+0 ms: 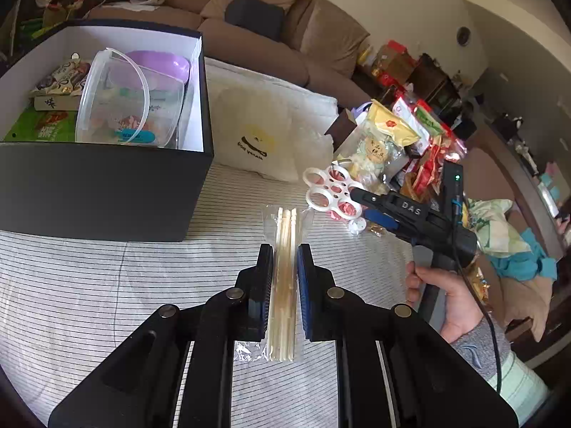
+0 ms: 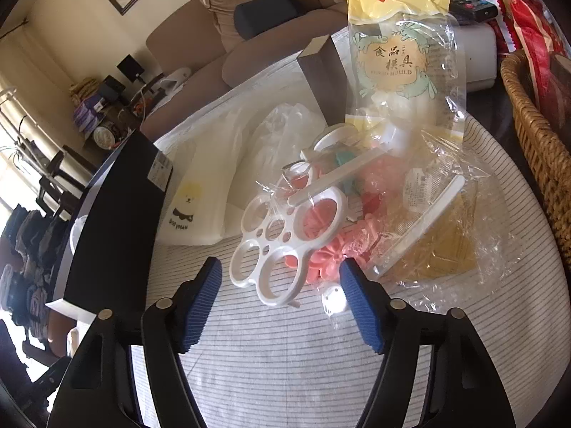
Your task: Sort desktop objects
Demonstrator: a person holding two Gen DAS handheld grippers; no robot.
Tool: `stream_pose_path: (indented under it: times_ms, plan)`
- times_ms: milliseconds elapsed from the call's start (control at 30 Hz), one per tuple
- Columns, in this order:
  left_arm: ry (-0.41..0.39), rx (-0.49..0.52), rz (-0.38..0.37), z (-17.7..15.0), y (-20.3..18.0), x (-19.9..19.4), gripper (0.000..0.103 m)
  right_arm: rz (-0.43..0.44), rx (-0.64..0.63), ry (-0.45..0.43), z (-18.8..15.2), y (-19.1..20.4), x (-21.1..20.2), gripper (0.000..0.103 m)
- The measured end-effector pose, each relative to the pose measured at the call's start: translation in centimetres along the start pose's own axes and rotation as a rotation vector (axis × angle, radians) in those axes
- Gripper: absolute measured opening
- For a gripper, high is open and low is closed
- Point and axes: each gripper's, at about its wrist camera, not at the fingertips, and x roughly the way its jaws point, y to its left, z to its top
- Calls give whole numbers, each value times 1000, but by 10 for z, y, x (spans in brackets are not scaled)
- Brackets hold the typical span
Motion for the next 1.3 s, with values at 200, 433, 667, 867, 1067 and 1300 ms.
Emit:
stream_pose_path:
  times_ms: [200,433,667,867,1067,1300]
  plan:
    - [4,-33,-14,3,8,1,13,-45,-57,40,-1,4,17,13]
    - [8,-51,-33,7,8,3,13,139,-35,88,-26,9,-5,12]
    - [20,-39,-37,4,3,6,13,278,-72,189,-79,31,-40,12]
    - [45,-34,-22,2,5,10,13,359,-130,297,-124,60,-54,12]
    - [106,-27,8,-5,9,18,13,376,-220,426,-168,81,-53,14]
    - [223,41,122,-24,14,37,14,242,-222,452,-173,60,-57,42]
